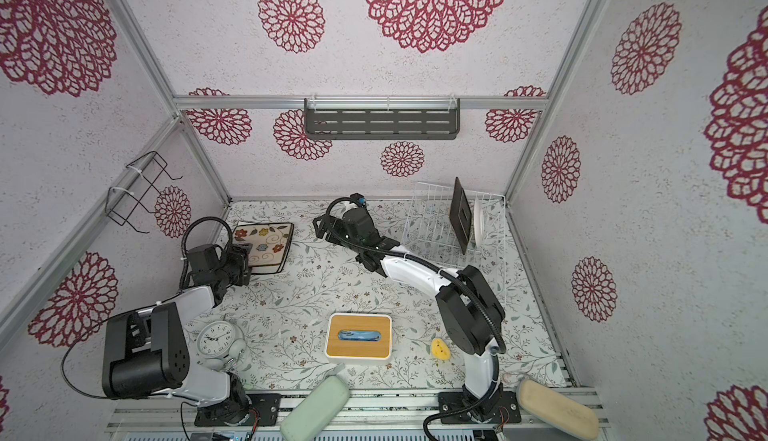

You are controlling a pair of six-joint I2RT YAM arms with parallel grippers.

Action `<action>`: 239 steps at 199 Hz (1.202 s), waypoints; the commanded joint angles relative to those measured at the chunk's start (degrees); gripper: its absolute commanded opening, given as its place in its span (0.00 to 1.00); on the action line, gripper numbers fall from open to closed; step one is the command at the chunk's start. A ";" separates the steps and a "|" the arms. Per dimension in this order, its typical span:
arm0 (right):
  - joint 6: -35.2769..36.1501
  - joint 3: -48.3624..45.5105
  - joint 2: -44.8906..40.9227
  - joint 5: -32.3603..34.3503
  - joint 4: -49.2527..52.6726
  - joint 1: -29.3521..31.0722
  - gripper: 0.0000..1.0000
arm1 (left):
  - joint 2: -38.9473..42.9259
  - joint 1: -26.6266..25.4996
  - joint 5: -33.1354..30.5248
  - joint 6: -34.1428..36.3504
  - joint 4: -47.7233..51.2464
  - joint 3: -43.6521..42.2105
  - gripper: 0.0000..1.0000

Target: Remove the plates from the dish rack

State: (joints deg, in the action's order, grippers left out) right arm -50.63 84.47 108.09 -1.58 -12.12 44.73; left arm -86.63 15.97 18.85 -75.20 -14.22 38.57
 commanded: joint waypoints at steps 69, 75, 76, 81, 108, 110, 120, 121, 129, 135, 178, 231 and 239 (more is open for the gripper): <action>-0.55 -0.92 -3.06 0.71 -2.12 0.26 0.92 | 3.12 2.38 2.71 4.43 0.74 4.72 0.85; -0.61 -1.03 -3.18 0.79 -2.12 0.29 0.92 | 2.57 2.48 3.15 4.29 0.65 5.07 0.85; -0.61 -1.00 -3.17 0.79 -2.12 0.28 0.92 | 2.54 2.49 3.18 4.33 0.76 5.14 0.85; -0.61 -1.07 -3.30 0.86 -2.12 0.32 0.92 | 2.23 2.49 3.34 4.62 1.15 5.51 0.85; -0.32 -1.38 -3.72 1.01 -1.94 0.27 0.92 | 1.86 2.57 3.78 5.32 1.95 5.91 0.85; -0.27 -1.40 -3.69 1.05 -1.94 0.27 0.93 | 1.87 2.58 3.75 5.32 2.01 5.91 0.85; -0.20 -1.57 -3.77 1.21 -2.03 0.27 0.92 | 1.97 2.57 3.74 5.50 2.34 5.66 0.85; -0.23 -1.54 -3.81 1.22 -2.03 0.27 0.92 | 2.02 2.57 3.78 5.50 2.35 5.61 0.85; -0.22 -1.58 -3.81 1.27 -2.07 0.28 0.93 | 2.00 2.58 3.99 5.40 2.36 5.34 0.85; -0.21 -1.58 -3.77 1.24 -2.10 0.25 0.93 | 2.07 2.58 4.13 5.24 2.27 5.14 0.85; -0.24 -1.00 -3.39 0.94 -1.33 0.28 0.93 | 4.31 2.50 3.01 5.83 3.25 3.58 0.85; -0.69 -0.20 -1.49 -0.14 -0.10 0.23 0.93 | 6.10 4.18 0.93 14.89 15.04 7.77 0.86; -0.98 -0.08 -1.00 -0.56 -0.10 0.19 0.93 | 5.68 4.42 1.01 15.86 15.94 8.23 0.86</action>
State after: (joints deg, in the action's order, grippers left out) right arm -50.68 83.31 107.87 -1.67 -11.55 44.73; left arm -81.06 18.96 20.75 -64.88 -3.18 44.51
